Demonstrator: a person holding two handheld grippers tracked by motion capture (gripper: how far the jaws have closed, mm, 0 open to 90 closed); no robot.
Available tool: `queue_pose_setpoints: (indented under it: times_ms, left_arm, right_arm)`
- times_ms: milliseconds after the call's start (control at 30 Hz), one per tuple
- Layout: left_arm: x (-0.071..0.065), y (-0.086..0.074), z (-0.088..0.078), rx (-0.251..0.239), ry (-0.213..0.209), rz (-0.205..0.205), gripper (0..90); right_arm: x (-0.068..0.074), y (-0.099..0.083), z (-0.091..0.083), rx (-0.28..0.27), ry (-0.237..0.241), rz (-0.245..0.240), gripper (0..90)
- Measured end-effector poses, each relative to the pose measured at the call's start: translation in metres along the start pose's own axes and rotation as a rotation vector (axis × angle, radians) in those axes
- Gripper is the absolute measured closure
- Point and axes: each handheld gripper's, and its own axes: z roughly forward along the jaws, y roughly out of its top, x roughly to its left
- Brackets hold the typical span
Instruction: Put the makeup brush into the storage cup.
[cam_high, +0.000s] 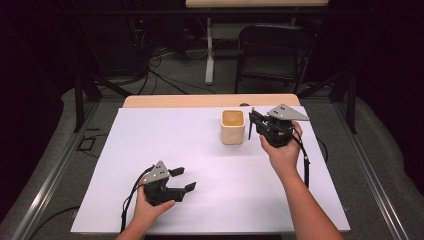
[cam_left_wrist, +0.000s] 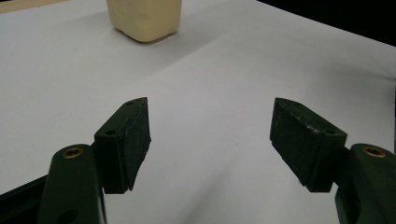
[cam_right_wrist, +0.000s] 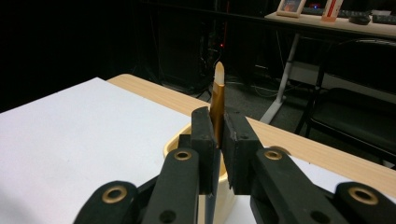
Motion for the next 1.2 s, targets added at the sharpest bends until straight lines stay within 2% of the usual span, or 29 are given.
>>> queue_pose_setpoints:
  times_ms: [500,1000,1200]
  left_arm:
    - [0.001,0.0,-0.001,-0.001,0.006,0.006,28.5]
    - [0.002,0.0,-0.002,0.0,0.008,0.007,28.6]
    - [0.002,0.0,-0.002,0.0,0.01,0.008,28.5]
  right_arm:
    - [0.0,0.022,0.006,-0.013,-0.005,-0.022,83.4]
    - [0.003,0.035,0.021,-0.019,0.0,-0.008,83.4]
    - [0.002,0.035,0.027,-0.014,-0.004,-0.001,83.4]
